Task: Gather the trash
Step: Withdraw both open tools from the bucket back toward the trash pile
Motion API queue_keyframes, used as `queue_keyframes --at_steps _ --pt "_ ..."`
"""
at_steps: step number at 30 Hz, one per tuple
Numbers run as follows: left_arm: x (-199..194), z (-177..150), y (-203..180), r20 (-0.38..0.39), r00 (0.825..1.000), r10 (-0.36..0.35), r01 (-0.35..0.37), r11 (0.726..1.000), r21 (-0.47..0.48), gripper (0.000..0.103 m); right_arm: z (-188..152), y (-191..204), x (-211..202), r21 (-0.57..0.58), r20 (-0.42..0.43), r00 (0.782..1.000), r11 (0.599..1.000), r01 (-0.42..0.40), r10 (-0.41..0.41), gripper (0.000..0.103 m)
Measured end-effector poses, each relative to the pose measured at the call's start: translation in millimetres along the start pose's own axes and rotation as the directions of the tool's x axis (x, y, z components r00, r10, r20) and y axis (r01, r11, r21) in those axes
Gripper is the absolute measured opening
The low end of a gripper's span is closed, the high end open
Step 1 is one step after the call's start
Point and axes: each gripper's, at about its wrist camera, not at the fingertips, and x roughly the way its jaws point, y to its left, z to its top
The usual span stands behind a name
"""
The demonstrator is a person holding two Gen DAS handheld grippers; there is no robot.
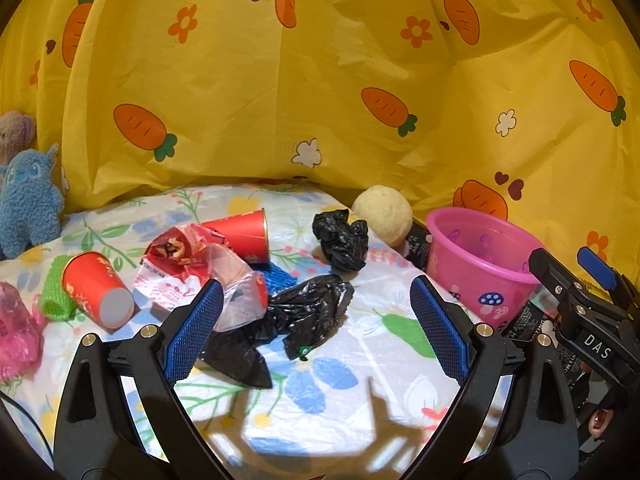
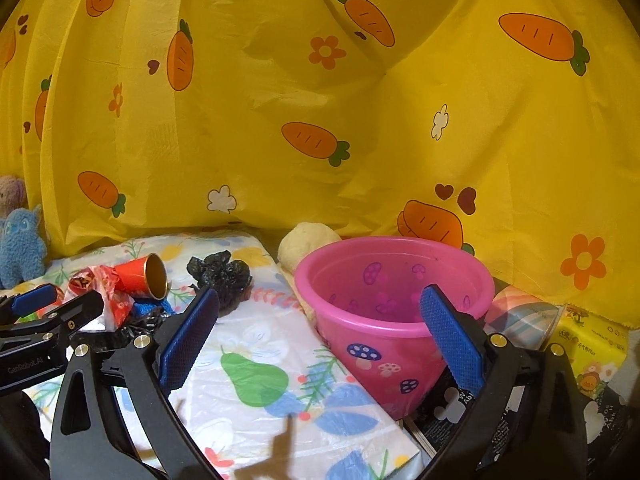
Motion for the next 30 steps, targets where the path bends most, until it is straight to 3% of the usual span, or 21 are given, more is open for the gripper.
queue_keyframes --at_steps 11,18,22,30 --pt "-37 -16 41 0.020 0.995 0.096 -0.095 0.995 -0.042 0.093 -11 42 -22 -0.004 0.003 0.996 0.996 -0.091 0.091 0.097" --pt "-54 -28 87 0.006 0.976 0.218 -0.217 0.972 -0.095 0.093 -19 79 -22 -0.037 -0.022 0.984 0.984 -0.176 0.176 0.097" --pt "-62 -33 121 -0.015 0.953 0.303 -0.302 0.943 -0.138 0.093 -21 103 -21 -0.051 -0.040 0.971 0.970 -0.238 0.236 0.097" --pt "-81 -41 191 -0.055 0.880 0.472 -0.472 0.855 -0.212 0.093 -28 151 -8 -0.091 -0.099 0.930 0.928 -0.361 0.353 0.097"
